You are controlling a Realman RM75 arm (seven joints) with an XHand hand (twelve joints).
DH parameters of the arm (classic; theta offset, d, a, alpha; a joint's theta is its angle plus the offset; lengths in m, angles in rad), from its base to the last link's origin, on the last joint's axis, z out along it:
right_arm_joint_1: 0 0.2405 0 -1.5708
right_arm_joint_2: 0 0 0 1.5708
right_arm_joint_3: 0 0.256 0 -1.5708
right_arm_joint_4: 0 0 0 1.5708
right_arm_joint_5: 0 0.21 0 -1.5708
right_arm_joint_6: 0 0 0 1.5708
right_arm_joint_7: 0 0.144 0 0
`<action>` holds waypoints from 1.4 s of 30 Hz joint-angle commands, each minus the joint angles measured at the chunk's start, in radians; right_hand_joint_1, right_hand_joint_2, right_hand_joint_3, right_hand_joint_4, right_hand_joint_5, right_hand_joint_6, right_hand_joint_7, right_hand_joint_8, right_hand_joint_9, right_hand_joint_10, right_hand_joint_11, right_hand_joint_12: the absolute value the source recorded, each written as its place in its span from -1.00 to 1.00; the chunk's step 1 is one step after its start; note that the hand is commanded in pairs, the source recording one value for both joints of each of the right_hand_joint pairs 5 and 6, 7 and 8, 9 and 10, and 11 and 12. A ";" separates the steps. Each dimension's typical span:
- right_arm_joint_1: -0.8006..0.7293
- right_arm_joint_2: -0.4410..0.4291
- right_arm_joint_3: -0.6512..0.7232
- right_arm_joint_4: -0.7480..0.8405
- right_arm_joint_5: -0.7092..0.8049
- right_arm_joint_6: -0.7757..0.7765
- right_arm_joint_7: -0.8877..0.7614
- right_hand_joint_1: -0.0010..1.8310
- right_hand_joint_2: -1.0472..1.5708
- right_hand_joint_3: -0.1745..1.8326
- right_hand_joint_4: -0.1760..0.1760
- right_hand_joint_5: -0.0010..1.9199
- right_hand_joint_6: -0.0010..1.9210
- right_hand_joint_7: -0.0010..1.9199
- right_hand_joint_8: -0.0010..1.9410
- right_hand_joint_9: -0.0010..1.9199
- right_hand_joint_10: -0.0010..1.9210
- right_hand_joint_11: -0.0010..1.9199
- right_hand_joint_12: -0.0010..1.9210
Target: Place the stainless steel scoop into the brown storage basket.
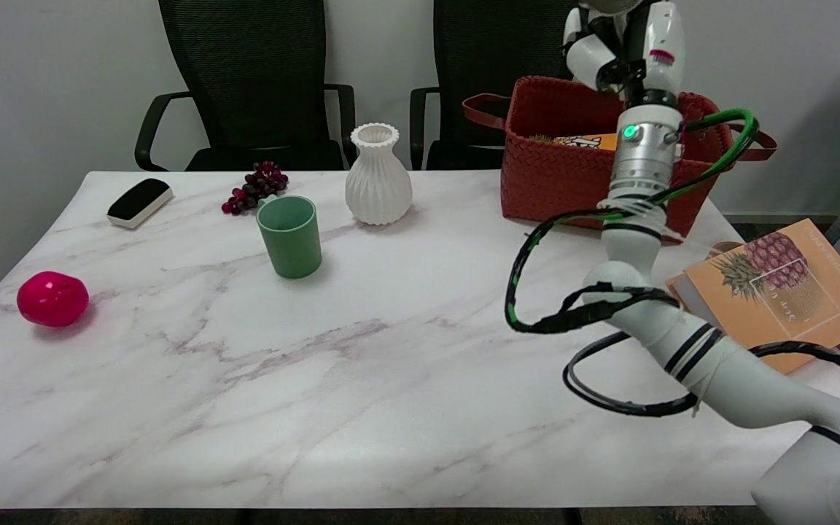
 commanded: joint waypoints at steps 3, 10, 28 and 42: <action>0.255 0.016 0.069 -0.273 -0.038 -0.173 0.068 -0.16 0.70 -0.29 0.00 1.00 1.00 1.00 0.98 0.94 0.94 1.00 1.00; 0.410 0.005 0.069 -0.531 -0.105 -0.259 0.090 -0.16 0.70 -0.29 0.00 1.00 1.00 1.00 0.98 0.93 0.93 1.00 1.00; 0.578 0.113 0.055 -0.865 -0.234 -0.594 -0.081 -0.17 0.71 -0.29 0.00 1.00 1.00 1.00 0.98 0.96 0.95 1.00 1.00; 0.492 0.152 0.069 -0.887 -0.171 -0.684 -0.240 -0.14 0.65 -0.28 0.00 1.00 1.00 1.00 0.98 0.93 0.93 1.00 1.00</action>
